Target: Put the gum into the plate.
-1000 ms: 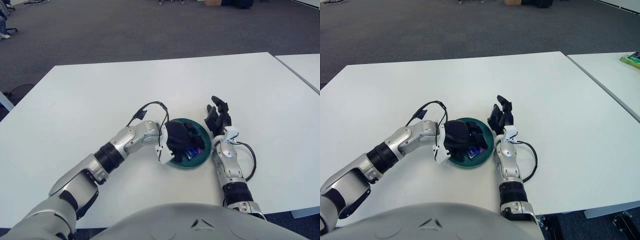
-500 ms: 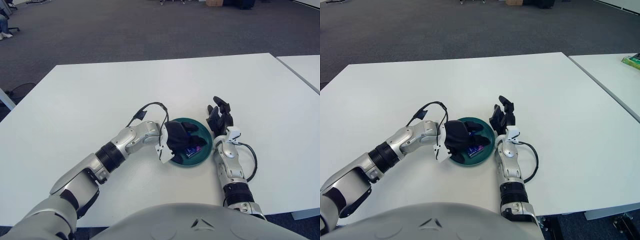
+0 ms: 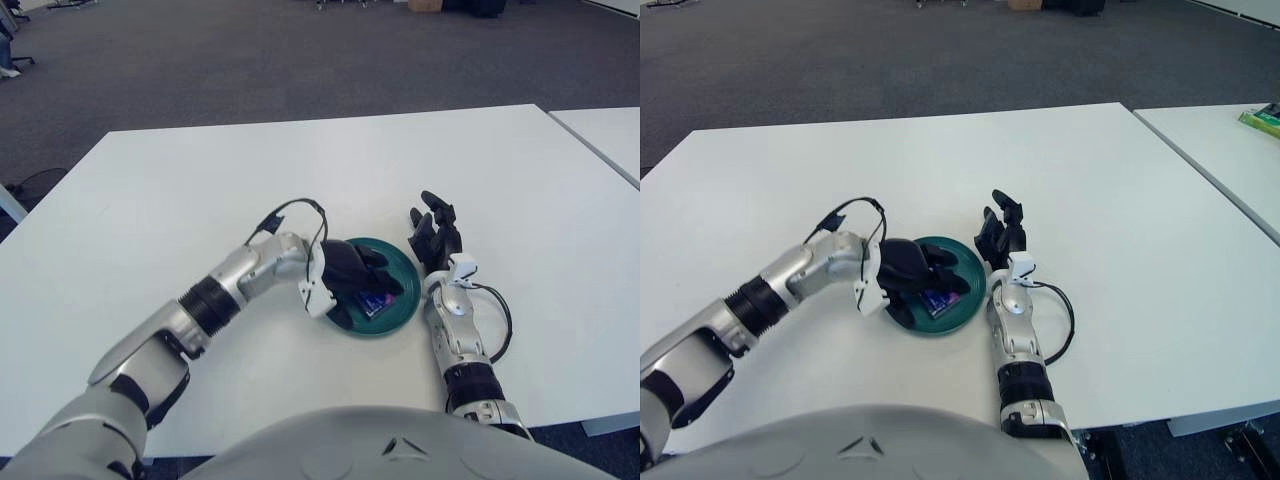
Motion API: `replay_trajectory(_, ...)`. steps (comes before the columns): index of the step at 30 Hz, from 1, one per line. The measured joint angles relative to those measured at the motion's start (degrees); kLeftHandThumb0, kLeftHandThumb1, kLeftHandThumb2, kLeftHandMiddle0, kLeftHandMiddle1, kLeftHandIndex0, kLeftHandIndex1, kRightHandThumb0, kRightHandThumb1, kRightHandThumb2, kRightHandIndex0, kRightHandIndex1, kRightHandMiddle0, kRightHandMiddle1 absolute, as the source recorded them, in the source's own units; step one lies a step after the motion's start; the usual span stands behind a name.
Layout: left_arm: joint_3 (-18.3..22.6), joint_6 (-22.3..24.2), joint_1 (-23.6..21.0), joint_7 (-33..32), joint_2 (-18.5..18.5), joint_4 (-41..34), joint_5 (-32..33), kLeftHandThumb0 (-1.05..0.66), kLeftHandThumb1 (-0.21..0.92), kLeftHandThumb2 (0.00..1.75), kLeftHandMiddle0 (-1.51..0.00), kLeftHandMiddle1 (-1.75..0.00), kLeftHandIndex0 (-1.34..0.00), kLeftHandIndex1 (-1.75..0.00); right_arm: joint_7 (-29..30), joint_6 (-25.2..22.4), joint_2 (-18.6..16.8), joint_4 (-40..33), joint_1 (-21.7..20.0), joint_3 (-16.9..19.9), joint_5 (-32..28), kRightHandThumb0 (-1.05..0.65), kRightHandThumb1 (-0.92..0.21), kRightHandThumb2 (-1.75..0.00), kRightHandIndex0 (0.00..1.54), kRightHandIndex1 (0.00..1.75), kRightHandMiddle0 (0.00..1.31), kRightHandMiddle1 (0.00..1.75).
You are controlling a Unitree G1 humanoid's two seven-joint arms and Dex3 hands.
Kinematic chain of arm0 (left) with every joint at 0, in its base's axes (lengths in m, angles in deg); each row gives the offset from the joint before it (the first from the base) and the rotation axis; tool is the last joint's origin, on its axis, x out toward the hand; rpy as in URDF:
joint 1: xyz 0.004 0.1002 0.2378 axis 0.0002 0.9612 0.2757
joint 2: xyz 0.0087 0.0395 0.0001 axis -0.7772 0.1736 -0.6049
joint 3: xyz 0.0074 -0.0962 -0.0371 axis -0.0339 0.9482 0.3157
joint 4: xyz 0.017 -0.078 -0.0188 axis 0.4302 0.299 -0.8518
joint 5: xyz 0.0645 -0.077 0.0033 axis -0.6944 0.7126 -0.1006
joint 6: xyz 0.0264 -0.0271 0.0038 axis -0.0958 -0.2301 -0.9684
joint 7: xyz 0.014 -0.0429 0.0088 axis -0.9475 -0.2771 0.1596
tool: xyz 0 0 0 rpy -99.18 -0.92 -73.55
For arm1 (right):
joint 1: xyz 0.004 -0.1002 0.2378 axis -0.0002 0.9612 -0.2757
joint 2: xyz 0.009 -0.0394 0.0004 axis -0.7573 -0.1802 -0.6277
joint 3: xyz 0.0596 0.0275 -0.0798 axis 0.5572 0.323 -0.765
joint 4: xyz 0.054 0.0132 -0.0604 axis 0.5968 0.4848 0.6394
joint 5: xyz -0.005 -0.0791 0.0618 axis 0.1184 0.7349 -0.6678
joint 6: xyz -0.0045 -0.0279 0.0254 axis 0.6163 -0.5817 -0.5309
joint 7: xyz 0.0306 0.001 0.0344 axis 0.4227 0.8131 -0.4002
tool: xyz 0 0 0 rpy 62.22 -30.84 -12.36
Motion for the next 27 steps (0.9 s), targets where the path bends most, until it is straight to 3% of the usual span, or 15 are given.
replay_trajectory(9, 2.61, 4.25, -4.21, 12.35, -2.99, -4.37, 7.67, -0.89, 0.92, 0.37, -0.21, -0.02, 0.00, -0.24, 0.36, 1.59, 0.02, 2.26, -1.29, 0.11, 0.58, -0.64, -0.92, -0.90, 0.41, 0.02, 0.00, 0.73)
replay_trajectory(17, 5.65, 3.25, -10.04, 21.00, -5.04, -3.40, 17.43, -0.91, 0.92, 0.39, -0.24, -0.03, 0.00, -0.21, -1.89, 1.53, 0.00, 2.84, -1.88, 1.07, -1.92, -0.68, -0.92, -0.91, 0.43, 0.03, 0.00, 0.71)
replay_trajectory(19, 7.43, 3.59, -12.52, 23.81, -6.60, -3.03, 20.75, -0.94, 0.92, 0.39, -0.18, -0.01, 0.00, -0.16, -4.63, 2.36, -0.08, 4.04, -3.06, 1.78, -4.23, -0.71, -0.92, -0.93, 0.50, 0.07, 0.00, 0.84)
replay_trajectory(22, 10.20, 4.93, -15.68, 25.69, -8.43, -3.95, 23.49, -0.96, 0.92, 0.39, -0.13, 0.00, 0.00, -0.11, -10.07, 3.97, -0.06, 7.51, -5.20, 3.58, -8.67, -0.72, -0.92, -0.94, 0.52, 0.08, 0.00, 0.88)
replay_trajectory(27, 13.84, 2.40, -19.52, 24.63, -8.67, -1.63, 26.20, -1.03, 0.92, 0.42, -0.02, 0.00, 0.00, -0.01, -15.00, 7.22, 0.65, 11.50, -5.95, 5.07, -10.38, -0.71, -0.92, -0.96, 0.37, 0.02, 0.00, 0.69)
